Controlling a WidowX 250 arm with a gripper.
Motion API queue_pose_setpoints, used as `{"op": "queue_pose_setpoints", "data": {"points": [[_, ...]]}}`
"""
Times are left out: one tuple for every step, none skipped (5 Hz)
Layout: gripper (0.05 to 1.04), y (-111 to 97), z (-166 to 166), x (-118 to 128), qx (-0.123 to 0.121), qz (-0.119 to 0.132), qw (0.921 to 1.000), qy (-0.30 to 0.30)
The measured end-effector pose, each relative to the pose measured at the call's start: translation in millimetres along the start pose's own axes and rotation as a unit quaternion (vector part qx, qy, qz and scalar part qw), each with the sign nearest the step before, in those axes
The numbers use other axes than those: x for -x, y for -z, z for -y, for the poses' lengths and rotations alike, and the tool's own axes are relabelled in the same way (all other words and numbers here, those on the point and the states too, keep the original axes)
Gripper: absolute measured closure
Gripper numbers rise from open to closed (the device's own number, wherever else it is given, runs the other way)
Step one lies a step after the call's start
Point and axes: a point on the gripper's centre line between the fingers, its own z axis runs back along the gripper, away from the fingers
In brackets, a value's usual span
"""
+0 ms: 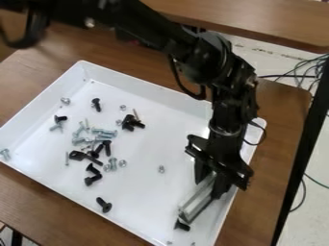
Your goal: Sweep into pile
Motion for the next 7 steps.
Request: {"op": "queue_pose_setpoints", "data": {"points": [[0.729,-1,-4,-17,0.014,0.005,0.9998,-0.015],[0.729,-7,-19,-44,0.037,0.035,0.9974,-0.051],[0.730,-12,-35,-61,0.043,0.055,0.9914,-0.111],[0.729,-13,-62,-64,0.048,0.053,0.9850,-0.157],[0.730,-7,-85,-55,0.047,0.053,0.9783,-0.195],[0.730,-3,-103,-50,0.024,0.047,0.9775,-0.204],[0.730,0,-115,-41,-0.005,0.037,0.9802,-0.194]]}}
